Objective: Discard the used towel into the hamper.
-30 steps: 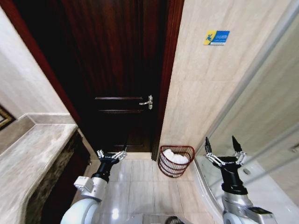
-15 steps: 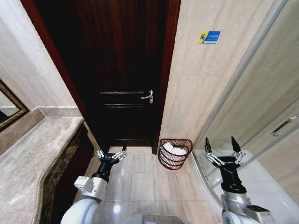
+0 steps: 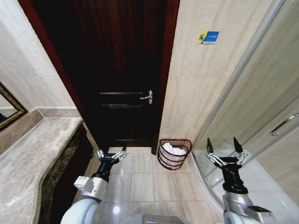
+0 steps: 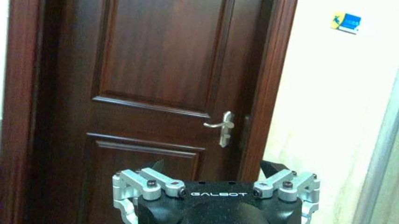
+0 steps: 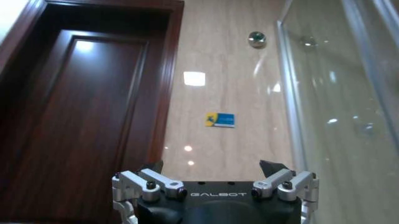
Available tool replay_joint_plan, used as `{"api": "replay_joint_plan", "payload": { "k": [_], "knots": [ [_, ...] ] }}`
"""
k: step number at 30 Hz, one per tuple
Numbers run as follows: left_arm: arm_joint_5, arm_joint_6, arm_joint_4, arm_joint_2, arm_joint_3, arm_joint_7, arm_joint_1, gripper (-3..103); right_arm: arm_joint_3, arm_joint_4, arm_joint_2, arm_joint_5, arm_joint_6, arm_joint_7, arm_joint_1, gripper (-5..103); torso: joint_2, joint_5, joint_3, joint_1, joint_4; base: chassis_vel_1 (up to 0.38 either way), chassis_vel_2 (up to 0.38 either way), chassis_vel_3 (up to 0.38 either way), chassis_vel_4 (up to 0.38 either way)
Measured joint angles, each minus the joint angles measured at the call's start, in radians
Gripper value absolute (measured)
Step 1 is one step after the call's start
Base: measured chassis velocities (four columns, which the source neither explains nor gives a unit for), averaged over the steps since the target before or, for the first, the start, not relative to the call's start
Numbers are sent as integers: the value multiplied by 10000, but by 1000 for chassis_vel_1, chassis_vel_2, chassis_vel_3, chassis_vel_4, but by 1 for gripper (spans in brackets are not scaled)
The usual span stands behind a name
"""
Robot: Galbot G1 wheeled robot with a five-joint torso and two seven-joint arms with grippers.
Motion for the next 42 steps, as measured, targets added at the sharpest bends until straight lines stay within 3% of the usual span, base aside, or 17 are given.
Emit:
{"api": "replay_joint_plan", "payload": {
  "k": [42],
  "knots": [
    [0,0,0,0,0,0,-1,100,-15,-326,67,119,437,-105,-188,100,1,0,0,2,0,-106,-108,-106,-108]
  ]
}}
